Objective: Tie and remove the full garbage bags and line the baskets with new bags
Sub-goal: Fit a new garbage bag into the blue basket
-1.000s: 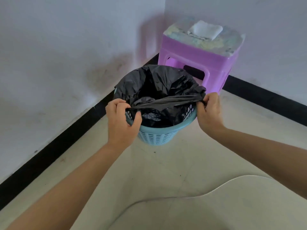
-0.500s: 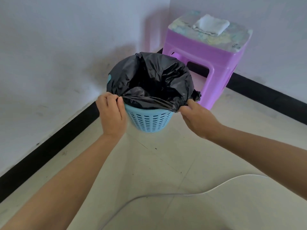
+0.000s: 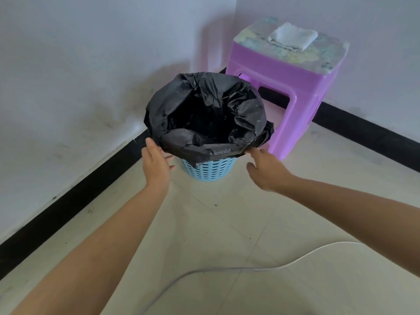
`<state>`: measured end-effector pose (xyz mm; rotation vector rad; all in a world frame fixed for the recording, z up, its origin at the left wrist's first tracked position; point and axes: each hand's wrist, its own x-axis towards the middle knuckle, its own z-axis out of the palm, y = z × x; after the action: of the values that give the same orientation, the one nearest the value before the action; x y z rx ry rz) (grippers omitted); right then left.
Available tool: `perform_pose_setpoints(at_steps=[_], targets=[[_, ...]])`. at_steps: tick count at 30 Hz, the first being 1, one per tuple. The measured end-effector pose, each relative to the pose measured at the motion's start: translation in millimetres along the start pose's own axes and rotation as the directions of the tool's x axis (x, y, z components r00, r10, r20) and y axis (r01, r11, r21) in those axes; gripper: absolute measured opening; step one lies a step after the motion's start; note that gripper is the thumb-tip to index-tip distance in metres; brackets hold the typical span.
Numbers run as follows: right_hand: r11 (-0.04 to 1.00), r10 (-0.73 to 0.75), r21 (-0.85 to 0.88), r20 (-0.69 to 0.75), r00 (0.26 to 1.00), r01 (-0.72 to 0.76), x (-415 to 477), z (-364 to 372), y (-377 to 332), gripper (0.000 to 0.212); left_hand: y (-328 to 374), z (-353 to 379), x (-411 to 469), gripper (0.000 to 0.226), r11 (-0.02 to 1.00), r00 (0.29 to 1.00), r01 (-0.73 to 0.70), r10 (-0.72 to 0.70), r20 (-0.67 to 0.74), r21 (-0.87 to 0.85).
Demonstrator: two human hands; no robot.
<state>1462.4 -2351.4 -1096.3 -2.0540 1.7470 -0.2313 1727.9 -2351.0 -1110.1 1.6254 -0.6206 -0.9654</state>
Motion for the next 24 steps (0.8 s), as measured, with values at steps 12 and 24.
perform_pose_setpoints(at_steps=[12, 24], targets=[[0.573, 0.504, 0.791, -0.133, 0.853, -0.215, 45.2, -43.9, -13.2, 0.043, 29.5, 10.2, 35.9, 0.02, 0.955, 0.966, 0.245, -0.226, 0.122, -0.167], [0.615, 0.588, 0.71, -0.122, 0.799, -0.345, 68.2, -61.5, 6.0, 0.081, 71.6, 11.8, 61.1, 0.047, 0.995, 0.994, -0.087, 0.09, -0.068, 0.053]])
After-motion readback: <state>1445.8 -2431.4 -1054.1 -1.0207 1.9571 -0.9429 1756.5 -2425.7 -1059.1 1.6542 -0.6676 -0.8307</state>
